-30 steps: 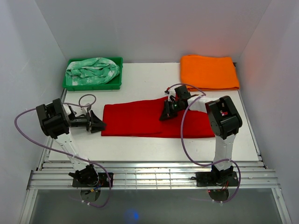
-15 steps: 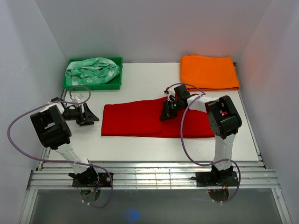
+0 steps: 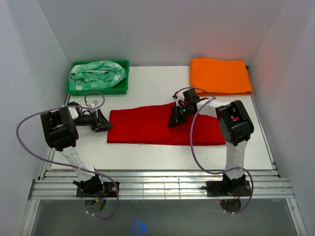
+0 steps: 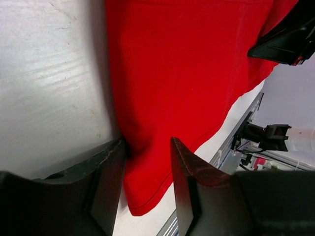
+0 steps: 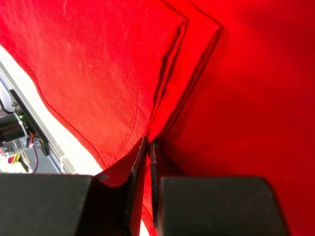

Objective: Fold and stack the trousers
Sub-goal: Fold the trousers

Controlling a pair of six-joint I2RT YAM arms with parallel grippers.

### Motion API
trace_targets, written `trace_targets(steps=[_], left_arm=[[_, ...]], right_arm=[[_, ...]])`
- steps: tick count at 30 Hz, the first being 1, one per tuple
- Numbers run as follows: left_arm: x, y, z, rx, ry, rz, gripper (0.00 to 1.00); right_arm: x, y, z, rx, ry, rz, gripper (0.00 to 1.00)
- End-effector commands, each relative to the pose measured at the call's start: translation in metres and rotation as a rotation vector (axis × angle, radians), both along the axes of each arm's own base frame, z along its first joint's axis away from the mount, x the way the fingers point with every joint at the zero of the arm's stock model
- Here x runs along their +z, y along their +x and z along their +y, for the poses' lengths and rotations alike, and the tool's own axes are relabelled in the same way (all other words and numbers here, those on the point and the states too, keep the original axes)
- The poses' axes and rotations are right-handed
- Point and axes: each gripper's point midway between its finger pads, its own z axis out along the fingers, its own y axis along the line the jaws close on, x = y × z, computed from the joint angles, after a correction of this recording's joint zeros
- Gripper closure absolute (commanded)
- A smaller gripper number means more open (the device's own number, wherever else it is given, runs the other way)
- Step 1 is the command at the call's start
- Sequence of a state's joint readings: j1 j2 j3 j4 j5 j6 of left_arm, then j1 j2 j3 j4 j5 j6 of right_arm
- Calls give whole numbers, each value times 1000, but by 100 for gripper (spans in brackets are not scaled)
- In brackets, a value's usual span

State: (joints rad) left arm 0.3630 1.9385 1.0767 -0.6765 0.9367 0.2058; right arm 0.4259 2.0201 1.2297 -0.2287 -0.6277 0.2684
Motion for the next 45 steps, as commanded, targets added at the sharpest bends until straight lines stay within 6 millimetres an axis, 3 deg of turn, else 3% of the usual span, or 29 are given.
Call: trace_targets(steps=[1,5,9,12,13,14,16,17,19,20,21,23,24,26,27,29,31,33,34,36,38,42,45], left_arm=[[-46,-2,11,25,127,74,48],[-50,-1,15,48,152,84,58],[-30,3,20,71,149,36,72],[-20,6,29,83,159,4,91],[-15,8,34,90,172,-10,98],[-12,10,36,95,177,-19,100],[3,15,44,106,170,-54,100],[9,18,48,111,178,-69,100],[28,24,59,121,202,-110,100],[42,26,63,123,231,-148,100],[50,25,65,123,244,-151,100],[76,30,73,134,302,-208,100],[85,28,73,139,306,-208,100],[110,29,75,153,334,-245,100],[117,29,75,163,339,-251,100],[139,30,75,170,343,-274,100],[162,31,70,165,335,-316,100],[189,33,60,158,308,-355,100],[196,34,47,136,303,-363,100],[206,39,30,147,318,-344,100],[210,41,1,112,324,-336,100],[220,48,-51,112,222,-275,100],[219,55,-73,113,185,-255,100]], right_arm=[[-31,4,-17,-13,-126,-11,90],[-32,4,-18,-15,-128,-12,92],[-28,5,-16,-15,-123,-24,92],[-28,5,-17,-16,-123,-25,90],[-25,6,-16,-12,-117,-29,85],[-23,5,-16,-6,-114,-29,68],[-10,9,-17,7,-110,-53,53],[-5,11,-19,29,-110,-84,40],[20,18,-28,38,-102,-147,28],[28,17,-35,61,-111,-175,18],[49,24,-46,44,-103,-228,14],[66,23,-63,27,-102,-239,6],[81,30,-82,15,-102,-286,5],[94,24,-105,-13,-96,-252,2],[103,29,-131,-52,-110,-277,2],[104,26,-159,-85,-141,-268,2],[101,21,-206,-153,-209,-258,0],[88,11,-239,-222,-247,-226,4],[83,6,-246,-228,-249,-216,4],[72,-3,-254,-247,-241,-179,5],[60,-10,-249,-236,-210,-145,5],[40,-10,-239,-257,-141,-72,3],[25,-7,-234,-270,-102,-42,2]])
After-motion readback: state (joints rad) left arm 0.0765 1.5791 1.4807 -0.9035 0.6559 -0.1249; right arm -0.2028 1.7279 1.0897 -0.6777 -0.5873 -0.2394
